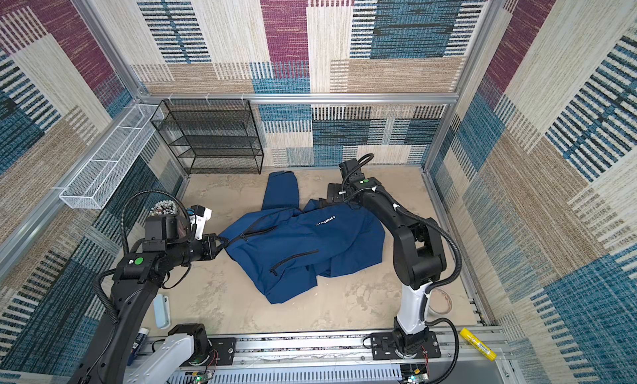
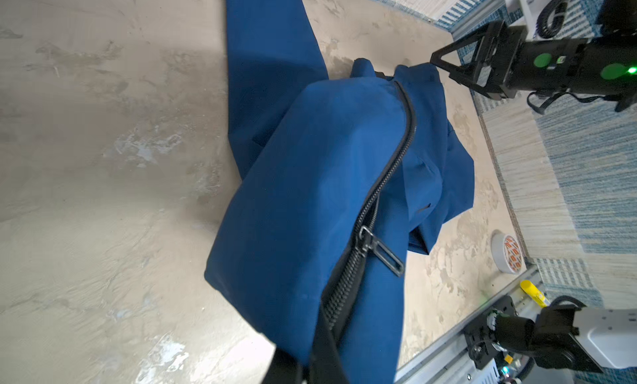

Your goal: Zip up the jacket

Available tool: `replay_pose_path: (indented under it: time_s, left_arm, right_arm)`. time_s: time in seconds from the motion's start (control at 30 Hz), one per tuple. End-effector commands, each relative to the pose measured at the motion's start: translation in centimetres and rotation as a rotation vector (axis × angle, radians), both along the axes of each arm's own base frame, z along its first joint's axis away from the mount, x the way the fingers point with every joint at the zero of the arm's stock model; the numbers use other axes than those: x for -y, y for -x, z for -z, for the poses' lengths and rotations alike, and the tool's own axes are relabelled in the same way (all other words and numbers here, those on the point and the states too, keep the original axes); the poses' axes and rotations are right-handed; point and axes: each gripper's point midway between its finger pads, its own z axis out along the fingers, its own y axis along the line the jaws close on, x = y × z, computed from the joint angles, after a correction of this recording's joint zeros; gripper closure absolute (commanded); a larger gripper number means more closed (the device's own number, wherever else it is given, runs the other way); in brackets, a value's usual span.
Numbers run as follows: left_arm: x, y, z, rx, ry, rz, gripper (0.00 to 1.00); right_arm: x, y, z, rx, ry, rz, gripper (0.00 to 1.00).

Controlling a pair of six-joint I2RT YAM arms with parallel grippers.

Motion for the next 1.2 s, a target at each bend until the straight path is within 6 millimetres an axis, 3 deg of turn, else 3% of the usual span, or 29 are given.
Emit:
replay_pose_path:
  time_s: [0.0,0.07,0.2,0.33,0.47,0.6,0.8,0.83,0.93,1.07,1.17]
  left_arm:
    - [-0.7,0.2,0.7,-0.024,-0.002,-0.044,1.0]
    - [-1.0,0.2,1.0,-0.024,-0.008,-0.06,1.0]
    - [-0.9,-0.1,0.7,-0.018,0.028,-0.074,1.0]
    - [-1.1,0.3,0.9,-0.022,0.027,-0.087,1.0]
    - [-1.0,0.7,1.3,-0.022,0.054,-0.106,1.0]
    - [-0.7,1.3,1.3,-0.011,0.083,-0.113,1.0]
    - [-0.8,1.7,0.8,0.007,0.088,-0.123,1.0]
    - [-0.8,1.7,0.9,0.004,0.09,-0.122,1.0]
    - [-0.6,1.8,1.0,0.002,0.096,-0.117,1.0]
    - [-0.5,1.6,0.8,0.011,0.097,-0.106,1.0]
    - [-0.4,0.9,0.3,0.02,0.096,-0.086,1.0]
  right_arm:
    - [2.8,-1.8,1.3,-0.019,0.101,0.084,0.01]
    - [2.6,-2.3,2.8,-0.079,0.111,0.077,0.0]
    - [0.1,-2.2,5.2,-0.197,0.011,0.025,0.0]
    - [1.3,-3.0,6.3,-0.214,0.077,0.087,0.0]
    - [0.3,-3.3,7.9,-0.26,0.051,0.075,0.0]
    - [-0.1,-2.1,10.0,-0.309,0.128,0.067,0.0]
    - [-1.9,1.9,12.2,-0.351,0.095,0.034,0.05]
    - [-2.1,2.5,12.4,-0.354,0.078,0.032,0.09]
    - [-1.8,3.2,12.0,-0.325,0.056,0.051,0.39]
    - [-1.9,1.9,8.2,-0.219,0.026,0.054,0.74]
    - [-1.7,0.1,3.8,-0.095,-0.021,0.071,0.99]
